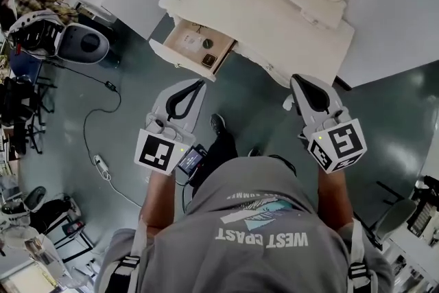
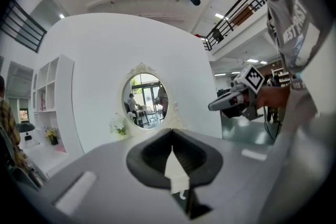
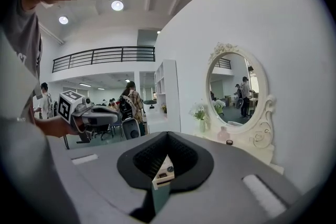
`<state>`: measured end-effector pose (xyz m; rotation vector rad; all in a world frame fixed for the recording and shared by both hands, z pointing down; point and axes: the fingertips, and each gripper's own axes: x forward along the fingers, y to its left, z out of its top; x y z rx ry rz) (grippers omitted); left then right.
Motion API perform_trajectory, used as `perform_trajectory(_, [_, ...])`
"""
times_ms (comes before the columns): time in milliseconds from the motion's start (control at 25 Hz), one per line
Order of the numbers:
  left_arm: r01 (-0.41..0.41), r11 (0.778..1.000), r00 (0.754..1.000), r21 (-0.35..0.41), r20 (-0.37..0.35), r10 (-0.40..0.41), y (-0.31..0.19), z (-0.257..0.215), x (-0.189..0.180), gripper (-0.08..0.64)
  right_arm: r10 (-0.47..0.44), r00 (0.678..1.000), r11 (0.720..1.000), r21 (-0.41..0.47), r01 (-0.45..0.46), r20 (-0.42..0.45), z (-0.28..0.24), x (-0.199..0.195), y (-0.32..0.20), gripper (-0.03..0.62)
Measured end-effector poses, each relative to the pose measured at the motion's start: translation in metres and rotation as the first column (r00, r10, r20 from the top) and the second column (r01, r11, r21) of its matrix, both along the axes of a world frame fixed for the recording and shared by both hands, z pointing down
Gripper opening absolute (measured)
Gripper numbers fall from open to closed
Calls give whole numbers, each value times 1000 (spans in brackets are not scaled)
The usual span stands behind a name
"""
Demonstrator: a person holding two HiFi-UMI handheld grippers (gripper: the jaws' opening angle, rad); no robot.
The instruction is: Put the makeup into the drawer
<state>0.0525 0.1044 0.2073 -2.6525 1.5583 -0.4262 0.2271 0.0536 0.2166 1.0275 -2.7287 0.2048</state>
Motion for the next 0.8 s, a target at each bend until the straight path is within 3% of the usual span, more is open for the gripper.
perform_trajectory(440, [-46,999,999,12,-10,46,-92,-4,-114,2,54,998,998,23,-53,-22,-16,-108,-82,2])
perform_trajectory(800, [-47,999,999,17,-21,47,-138,2,-190,2,56,997,998,34,-55,-46,-20,-181,-124,2])
